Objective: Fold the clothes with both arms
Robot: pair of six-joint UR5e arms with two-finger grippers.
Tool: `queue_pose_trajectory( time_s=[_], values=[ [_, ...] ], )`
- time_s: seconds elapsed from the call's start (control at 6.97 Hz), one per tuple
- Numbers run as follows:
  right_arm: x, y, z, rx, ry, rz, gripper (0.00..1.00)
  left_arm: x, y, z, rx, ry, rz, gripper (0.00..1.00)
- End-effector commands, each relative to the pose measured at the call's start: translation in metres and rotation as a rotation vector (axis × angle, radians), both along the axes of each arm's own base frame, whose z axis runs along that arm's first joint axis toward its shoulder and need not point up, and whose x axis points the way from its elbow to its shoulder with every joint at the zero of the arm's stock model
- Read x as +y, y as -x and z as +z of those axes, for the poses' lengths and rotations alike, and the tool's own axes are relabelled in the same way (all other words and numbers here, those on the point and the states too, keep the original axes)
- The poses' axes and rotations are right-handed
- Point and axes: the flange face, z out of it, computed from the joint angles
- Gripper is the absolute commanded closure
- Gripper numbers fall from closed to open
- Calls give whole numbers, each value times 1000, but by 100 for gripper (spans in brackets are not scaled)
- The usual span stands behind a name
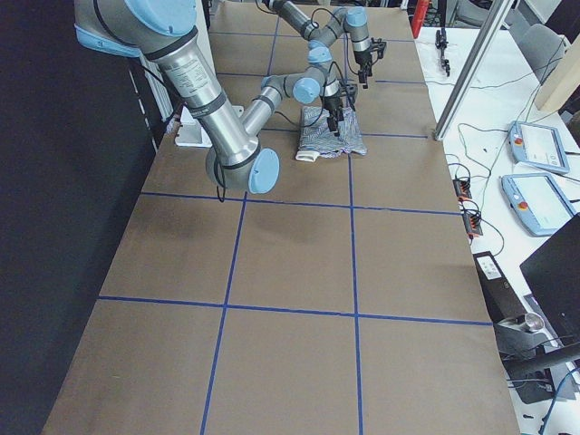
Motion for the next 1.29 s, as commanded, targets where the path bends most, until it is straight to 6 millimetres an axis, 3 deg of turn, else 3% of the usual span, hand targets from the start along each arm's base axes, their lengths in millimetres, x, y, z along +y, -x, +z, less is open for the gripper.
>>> queue_pose_trajectory(
  time_s=[0.0, 0.29, 0.57, 1.0, 1.15],
  values=[
    [49, 9, 29, 43, -8, -23, 0, 0, 0, 0, 4, 3, 1, 0],
    [69, 22, 53, 70, 6, -58, 0, 1, -1, -1, 6, 3, 1, 0],
    [91, 37, 62, 75, 28, -78, 0, 1, -1, -3, 14, -6, 1, 0],
    [93, 39, 70, 78, 26, -85, 0, 1, -2, -6, 22, 1, -7, 0],
    [94, 38, 63, 31, 9, -88, 0, 1, -2, -6, 22, 1, -7, 0]
  ],
)
